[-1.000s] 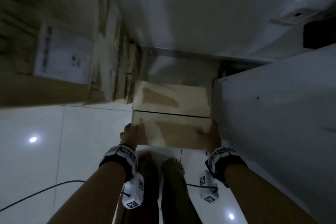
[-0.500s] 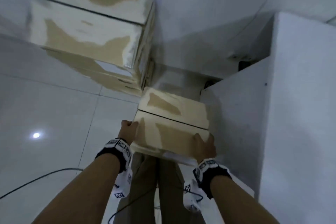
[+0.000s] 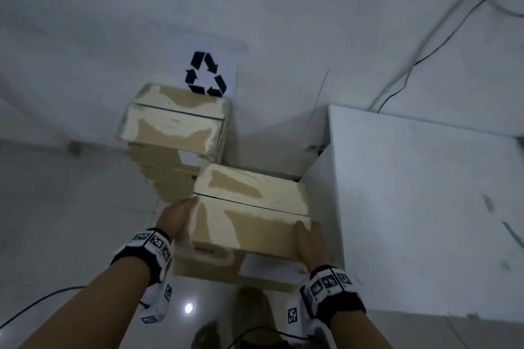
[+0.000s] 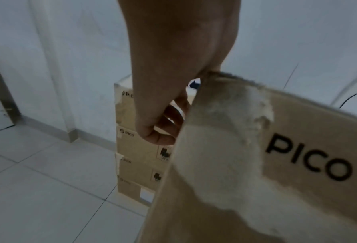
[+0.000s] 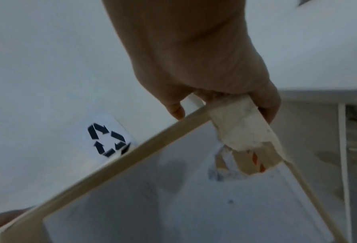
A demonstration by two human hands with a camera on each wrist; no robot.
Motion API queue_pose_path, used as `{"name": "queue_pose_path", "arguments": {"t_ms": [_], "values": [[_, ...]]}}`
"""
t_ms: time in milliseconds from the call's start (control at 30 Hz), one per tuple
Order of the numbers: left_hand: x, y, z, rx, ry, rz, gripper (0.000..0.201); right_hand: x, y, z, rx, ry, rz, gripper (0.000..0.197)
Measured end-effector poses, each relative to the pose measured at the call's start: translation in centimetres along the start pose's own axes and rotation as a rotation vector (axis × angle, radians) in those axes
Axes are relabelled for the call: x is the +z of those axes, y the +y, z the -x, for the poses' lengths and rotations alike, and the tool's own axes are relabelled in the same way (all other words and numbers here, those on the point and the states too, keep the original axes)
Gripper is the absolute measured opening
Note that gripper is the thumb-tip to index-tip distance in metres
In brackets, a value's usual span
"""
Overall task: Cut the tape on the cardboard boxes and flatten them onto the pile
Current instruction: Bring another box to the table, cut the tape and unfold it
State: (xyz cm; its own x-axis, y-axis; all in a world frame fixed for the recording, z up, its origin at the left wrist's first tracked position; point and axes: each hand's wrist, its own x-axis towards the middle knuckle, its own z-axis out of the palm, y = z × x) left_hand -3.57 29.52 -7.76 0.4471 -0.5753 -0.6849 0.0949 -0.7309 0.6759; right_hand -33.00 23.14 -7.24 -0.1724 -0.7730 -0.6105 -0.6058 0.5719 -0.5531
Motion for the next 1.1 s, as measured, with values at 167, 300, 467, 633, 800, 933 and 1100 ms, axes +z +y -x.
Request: {"name": "queue_pose_path", "arguments": {"t_ms": [167, 300, 467, 633, 800, 933, 1100], "values": [[-1.6, 3.7, 5.2, 0.148, -0.054, 0.117, 0.041, -4.0, -1.4, 4.0, -0.164, 0.100, -0.087, 0.055], [-1.6, 7.8, 5.7, 0.260, -0.118, 0.106, 0.081, -8.3, -2.8, 5.7, -0.281, 0.177, -0.107, 0.055], [2.8, 16.1, 12.2, 0.518, -0.181, 0.099, 0.044, -17.3, -3.8, 6.8, -0.282, 0.345, -0.170, 0.040], [11.0, 21.4, 15.1, 0.700, -0.223, -0.045, 0.048, -26.7, -2.7, 5.8, -0.338, 0.360, -0.462, 0.040], [21.8, 24.4, 18.6, 0.730, -0.326, -0.027, 0.039, -35.4, -0.6, 3.9, -0.375, 0.179, -1.047, 0.056], [29.3, 26.3, 22.3, 0.478, -0.536, 0.105, 0.090, -41.4, 2.7, 2.0, -0.412, 0.253, -1.132, 0.035], [36.6, 27.6, 23.9, 0.337, -0.586, 0.281, 0.096, -44.8, 9.0, -2.3, -0.567, 0.268, -0.974, 0.044]]}}
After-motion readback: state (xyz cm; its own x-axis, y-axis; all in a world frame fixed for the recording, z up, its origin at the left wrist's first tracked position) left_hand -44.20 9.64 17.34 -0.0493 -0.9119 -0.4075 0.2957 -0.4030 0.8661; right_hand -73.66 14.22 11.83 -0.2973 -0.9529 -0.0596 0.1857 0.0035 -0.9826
